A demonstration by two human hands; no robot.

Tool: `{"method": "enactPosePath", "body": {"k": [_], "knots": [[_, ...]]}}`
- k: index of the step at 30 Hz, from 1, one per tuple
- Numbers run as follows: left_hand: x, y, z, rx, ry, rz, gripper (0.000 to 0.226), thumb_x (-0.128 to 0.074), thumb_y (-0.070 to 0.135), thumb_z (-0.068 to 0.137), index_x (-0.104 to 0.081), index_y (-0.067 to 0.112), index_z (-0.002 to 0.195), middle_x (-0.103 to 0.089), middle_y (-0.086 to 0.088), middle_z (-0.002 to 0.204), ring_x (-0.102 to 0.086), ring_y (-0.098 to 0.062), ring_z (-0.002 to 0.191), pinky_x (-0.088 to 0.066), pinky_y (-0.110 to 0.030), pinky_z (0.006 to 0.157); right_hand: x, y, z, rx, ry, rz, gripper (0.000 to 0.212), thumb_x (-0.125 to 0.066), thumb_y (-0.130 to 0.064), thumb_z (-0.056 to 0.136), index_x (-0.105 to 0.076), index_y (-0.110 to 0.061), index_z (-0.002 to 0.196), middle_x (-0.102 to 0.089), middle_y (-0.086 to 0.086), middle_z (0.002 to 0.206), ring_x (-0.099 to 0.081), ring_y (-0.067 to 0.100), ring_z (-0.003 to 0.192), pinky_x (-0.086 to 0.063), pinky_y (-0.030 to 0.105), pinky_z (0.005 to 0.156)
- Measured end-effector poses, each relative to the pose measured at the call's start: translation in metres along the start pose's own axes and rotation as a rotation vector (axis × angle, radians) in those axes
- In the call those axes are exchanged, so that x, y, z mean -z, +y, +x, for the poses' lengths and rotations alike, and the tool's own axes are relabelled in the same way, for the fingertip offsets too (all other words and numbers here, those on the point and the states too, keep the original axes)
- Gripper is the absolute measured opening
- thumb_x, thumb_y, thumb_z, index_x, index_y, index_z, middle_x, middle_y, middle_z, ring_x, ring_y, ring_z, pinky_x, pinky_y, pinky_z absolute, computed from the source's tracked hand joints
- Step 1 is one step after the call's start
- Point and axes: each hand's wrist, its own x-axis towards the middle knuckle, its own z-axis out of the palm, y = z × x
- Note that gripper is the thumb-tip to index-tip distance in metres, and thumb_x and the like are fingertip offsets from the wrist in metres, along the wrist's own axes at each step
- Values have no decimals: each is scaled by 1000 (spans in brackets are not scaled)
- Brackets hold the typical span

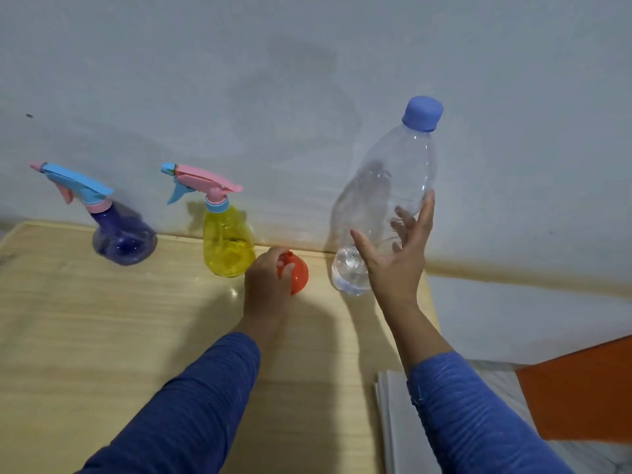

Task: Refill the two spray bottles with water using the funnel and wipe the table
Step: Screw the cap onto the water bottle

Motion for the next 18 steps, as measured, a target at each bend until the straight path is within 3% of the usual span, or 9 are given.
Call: {"method": "enactPosePath", "body": {"k": [6, 9, 13, 18], "knots": [[-12, 0, 5, 69, 0, -18, 28, -63, 11, 84, -63, 11, 112, -67, -6, 104, -58, -15, 94, -38, -20, 83, -5, 8, 12, 18, -14, 41, 107, -83, -21, 68, -7, -49, 138, -47, -2, 134, -50, 12, 120, -36, -5, 72], [-16, 2, 8, 79, 12, -20, 28, -63, 11, 85, -63, 12, 112, -66, -5, 107, -53, -9, 93, -35, -18, 83, -7, 11, 14, 28, -38, 20, 105, -82, -26, 69, -8, -48, 140, -45, -4, 137, -48, 9, 123, -36, -3, 83], [-22, 4, 11, 75, 12, -25, 25, -64, 12, 84, -64, 14, 109, -67, -3, 103, -49, -5, 89, -36, -18, 80, -8, 19, 16, 29, -69, -32, 96, -77, -40, 69, -19, -33, 145, -42, -7, 141, -44, 5, 126, -34, 14, 99], [-22, 5, 11, 82, 2, -6, 26, -65, 13, 84, -63, 14, 110, -67, -4, 104, -48, -5, 89, -36, -19, 80, -8, 22, 14, 19, -93, -86, 98, -79, -33, 72, -16, -28, 147, -34, -4, 147, -37, 8, 133, -33, 23, 106]]}}
